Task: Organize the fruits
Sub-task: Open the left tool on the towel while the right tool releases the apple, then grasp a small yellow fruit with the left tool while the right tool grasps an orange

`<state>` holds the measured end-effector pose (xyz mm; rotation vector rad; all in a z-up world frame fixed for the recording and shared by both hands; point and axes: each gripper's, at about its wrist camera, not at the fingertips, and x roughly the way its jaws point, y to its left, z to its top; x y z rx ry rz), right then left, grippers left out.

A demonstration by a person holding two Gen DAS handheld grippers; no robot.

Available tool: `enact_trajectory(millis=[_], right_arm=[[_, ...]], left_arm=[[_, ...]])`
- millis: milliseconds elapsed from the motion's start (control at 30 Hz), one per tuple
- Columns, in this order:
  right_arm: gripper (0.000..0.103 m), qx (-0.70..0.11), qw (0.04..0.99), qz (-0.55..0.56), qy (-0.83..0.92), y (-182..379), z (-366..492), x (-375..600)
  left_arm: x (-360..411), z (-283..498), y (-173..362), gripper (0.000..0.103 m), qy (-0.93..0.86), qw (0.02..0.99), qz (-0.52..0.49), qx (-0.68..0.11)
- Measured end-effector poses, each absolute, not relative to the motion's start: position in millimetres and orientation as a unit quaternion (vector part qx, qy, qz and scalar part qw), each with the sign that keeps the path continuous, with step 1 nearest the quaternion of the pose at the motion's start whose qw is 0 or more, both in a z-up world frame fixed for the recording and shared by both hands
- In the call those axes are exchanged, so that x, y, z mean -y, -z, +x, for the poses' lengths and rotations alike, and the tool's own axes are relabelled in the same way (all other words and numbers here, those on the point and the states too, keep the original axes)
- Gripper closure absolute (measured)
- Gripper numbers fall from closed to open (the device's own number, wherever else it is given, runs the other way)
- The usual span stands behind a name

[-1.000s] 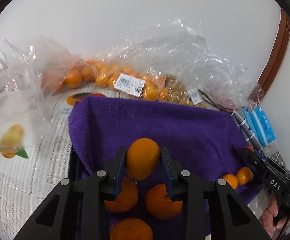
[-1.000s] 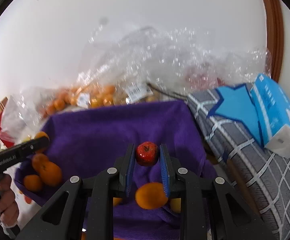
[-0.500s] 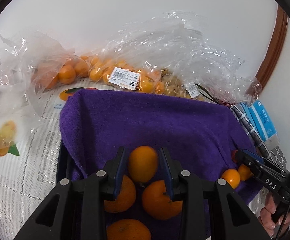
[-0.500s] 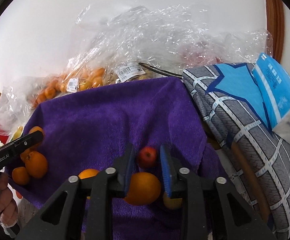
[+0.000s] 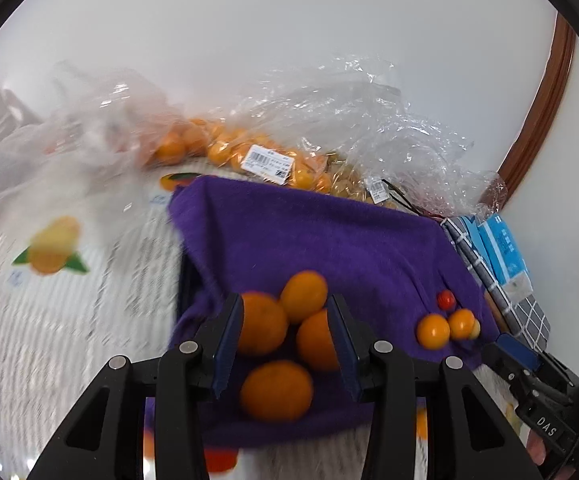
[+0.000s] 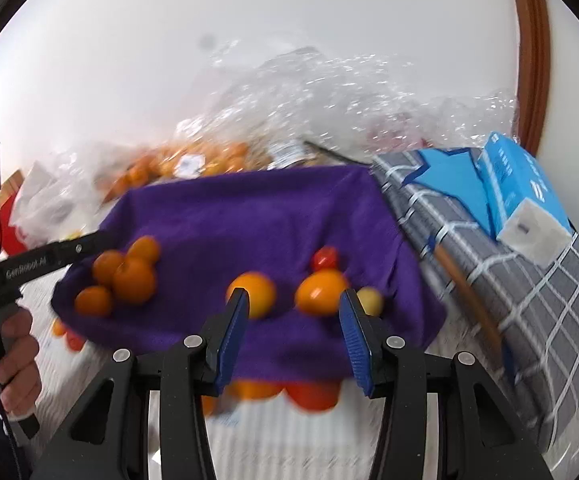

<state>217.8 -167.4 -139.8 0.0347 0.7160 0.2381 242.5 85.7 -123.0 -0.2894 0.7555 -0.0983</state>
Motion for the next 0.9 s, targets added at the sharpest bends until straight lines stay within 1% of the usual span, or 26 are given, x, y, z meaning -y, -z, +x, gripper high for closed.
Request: enact_trajectory(millis=[200, 233, 267, 333, 467, 533, 600, 733, 833, 900], right_arm=[[0.056, -0.359, 0.919, 0.004, -0.165, 158, 194, 143], [0.056, -0.358, 0.917, 0.005, -0.174, 161, 192, 140], [0.056, -0.358, 0.916, 0.005, -0.181, 164, 190, 137], [0.056, -0.366, 0.912, 0.004, -0.185, 170, 189, 132], [0.056, -0.375, 0.908, -0.015, -0.186, 176, 191, 124], [0.06, -0.391, 0.901, -0.03, -0.185, 181, 196, 118], [0.071, -0.398, 0.898, -0.045, -0.18, 184, 196, 112], [0.071, -0.383, 0.907, -0.049, -0.169, 182, 191, 114], [0.071, -0.377, 0.911, -0.036, -0.165, 181, 189, 120], [0.071, -0.378, 0.912, -0.02, -0.161, 181, 191, 126]], left_arm=[[-103, 189, 135, 0.06, 0.058, 0.922, -0.143, -0.354], [-105, 177, 136, 0.056, 0.052, 0.93, -0.138, -0.336], [-107, 166, 136, 0.054, 0.054, 0.934, -0.135, -0.325], [-111, 152, 138, 0.054, 0.091, 0.933, -0.152, -0.313], [-114, 154, 149, 0.053, 0.087, 0.921, -0.17, -0.34], [-112, 157, 152, 0.054, 0.09, 0.917, -0.173, -0.348], [-108, 157, 154, 0.054, 0.086, 0.918, -0.164, -0.351], [-94, 157, 157, 0.054, 0.079, 0.923, -0.127, -0.356], [-92, 159, 159, 0.054, 0.087, 0.92, -0.126, -0.361], [-97, 159, 160, 0.059, 0.081, 0.918, -0.135, -0.363]])
